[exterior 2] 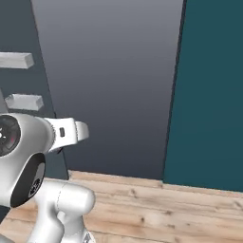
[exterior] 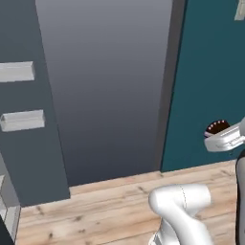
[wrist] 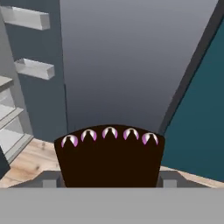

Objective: Take the donut and cake from the fridge and place them on the empty tray on the dining counter.

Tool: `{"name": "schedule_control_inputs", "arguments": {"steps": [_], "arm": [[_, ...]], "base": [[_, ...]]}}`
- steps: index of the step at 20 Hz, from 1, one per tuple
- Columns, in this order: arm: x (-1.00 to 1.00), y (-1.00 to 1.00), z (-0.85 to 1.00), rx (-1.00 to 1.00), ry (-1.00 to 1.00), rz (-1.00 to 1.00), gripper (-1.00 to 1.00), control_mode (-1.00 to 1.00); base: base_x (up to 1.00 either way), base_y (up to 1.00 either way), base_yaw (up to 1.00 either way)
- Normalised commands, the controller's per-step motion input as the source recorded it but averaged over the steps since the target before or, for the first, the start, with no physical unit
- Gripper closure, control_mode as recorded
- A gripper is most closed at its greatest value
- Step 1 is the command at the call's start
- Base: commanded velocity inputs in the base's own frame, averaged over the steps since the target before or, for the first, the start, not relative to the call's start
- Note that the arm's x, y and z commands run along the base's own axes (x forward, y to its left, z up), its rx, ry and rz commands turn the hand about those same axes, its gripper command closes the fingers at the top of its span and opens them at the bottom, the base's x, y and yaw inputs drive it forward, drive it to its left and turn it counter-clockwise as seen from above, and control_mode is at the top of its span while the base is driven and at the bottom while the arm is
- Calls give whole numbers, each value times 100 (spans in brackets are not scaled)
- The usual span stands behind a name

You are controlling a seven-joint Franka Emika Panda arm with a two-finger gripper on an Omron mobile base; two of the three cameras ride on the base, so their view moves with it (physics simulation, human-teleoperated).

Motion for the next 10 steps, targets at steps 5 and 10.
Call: {"name": "schedule_control_inputs", "arguments": {"steps": [5, 10], "arm": [[0, 0, 0, 0, 0, 0, 100, 100], [0, 0, 0, 0, 0, 0, 100, 100]], "base": [[-24, -23, -63], [4, -32, -61]]}}
